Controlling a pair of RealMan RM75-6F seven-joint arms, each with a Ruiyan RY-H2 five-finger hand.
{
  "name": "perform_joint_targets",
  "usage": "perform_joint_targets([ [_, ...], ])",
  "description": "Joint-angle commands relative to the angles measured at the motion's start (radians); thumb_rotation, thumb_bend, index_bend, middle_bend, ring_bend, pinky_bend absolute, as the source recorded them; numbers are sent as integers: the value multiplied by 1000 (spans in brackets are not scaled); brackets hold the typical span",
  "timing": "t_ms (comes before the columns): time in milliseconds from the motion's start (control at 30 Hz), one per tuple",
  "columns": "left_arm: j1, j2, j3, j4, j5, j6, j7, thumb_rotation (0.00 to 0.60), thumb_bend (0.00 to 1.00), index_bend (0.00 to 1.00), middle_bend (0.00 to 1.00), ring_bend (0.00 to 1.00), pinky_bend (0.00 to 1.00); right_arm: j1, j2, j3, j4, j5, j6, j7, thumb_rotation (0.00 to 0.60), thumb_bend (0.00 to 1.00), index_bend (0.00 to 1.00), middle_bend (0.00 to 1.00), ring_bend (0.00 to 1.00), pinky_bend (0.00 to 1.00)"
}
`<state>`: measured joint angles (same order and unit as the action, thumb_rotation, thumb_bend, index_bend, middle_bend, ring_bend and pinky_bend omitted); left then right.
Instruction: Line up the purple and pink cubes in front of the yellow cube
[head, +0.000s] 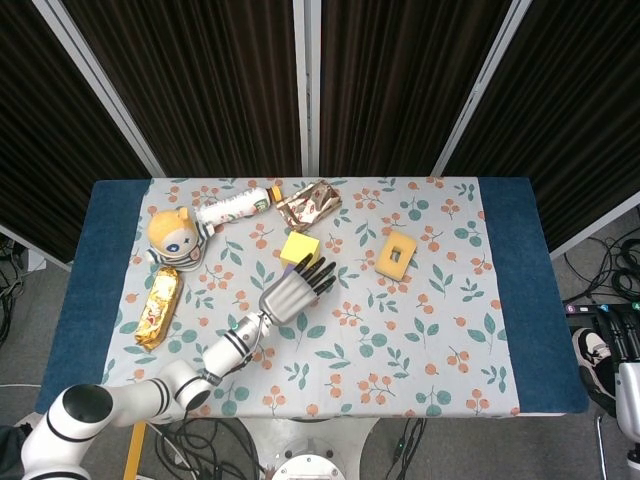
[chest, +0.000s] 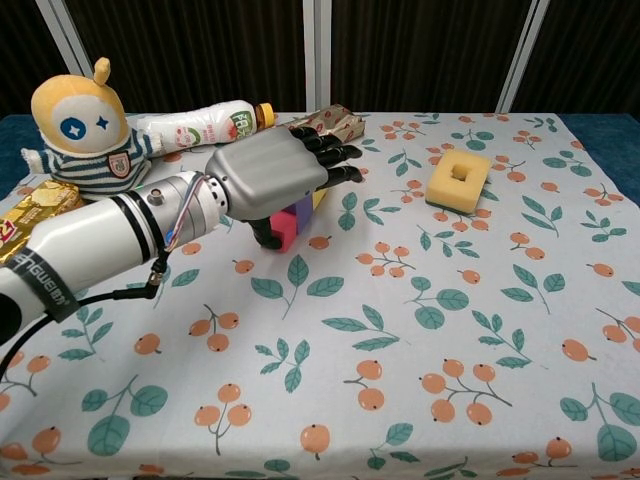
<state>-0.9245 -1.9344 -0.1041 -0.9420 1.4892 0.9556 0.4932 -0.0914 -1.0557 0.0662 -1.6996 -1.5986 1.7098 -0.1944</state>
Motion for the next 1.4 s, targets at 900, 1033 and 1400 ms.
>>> perform_joint_targets([
  [900,137,172,14,-271,-10,169,-45,600,0,163,0,20,133,14,-9,-2,8,-18,-17,15,600,151,109,117,59,188],
  [1033,215,310,15,-429,-26,253,-77,600,0,163,0,20,133,31,-12,0,16,-11,-46,32,600,151,109,117,59,188],
  [1400,463,662,49,-640,-96,446,-275,600,0,163,11,22,136,101,-20,12,48,8,-147,91,600,160,109,124,28,173],
])
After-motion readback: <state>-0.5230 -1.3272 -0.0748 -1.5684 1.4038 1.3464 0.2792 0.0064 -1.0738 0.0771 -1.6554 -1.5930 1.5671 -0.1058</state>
